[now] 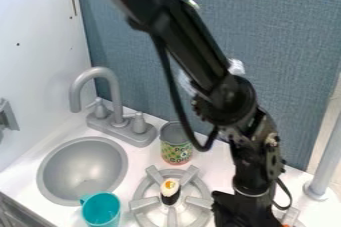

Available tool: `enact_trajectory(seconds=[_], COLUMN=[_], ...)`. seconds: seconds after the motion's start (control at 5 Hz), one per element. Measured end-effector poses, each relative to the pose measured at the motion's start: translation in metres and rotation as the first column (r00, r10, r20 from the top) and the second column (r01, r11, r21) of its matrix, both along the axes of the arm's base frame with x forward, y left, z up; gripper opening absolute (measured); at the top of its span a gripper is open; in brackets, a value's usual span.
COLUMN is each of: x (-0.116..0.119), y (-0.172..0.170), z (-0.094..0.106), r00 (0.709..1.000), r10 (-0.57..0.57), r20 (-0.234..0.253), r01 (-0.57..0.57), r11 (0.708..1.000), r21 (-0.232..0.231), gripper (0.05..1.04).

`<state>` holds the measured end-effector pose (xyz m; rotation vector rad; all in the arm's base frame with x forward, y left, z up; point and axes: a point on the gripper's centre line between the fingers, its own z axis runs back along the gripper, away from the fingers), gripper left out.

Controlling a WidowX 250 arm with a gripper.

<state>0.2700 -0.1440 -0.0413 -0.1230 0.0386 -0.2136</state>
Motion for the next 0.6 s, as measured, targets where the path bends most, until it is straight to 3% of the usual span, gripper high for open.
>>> enact_trajectory(seconds=[0.2,0.4,0.6], x=[-0.031,-0.049,-0.058], y=[0.026,0.058,0.081], z=[0.016,0.031,0.036], r00=[0.999,0.990,0.985], r10=[0.052,0.131,0.161], r20=[-0.013,-0.043,-0.066], r01=[-0.052,-0.124,-0.148], r11=[0.998,0.984,0.974], r21=[0.044,0.127,0.174], gripper=[1.000,1.000,1.000])
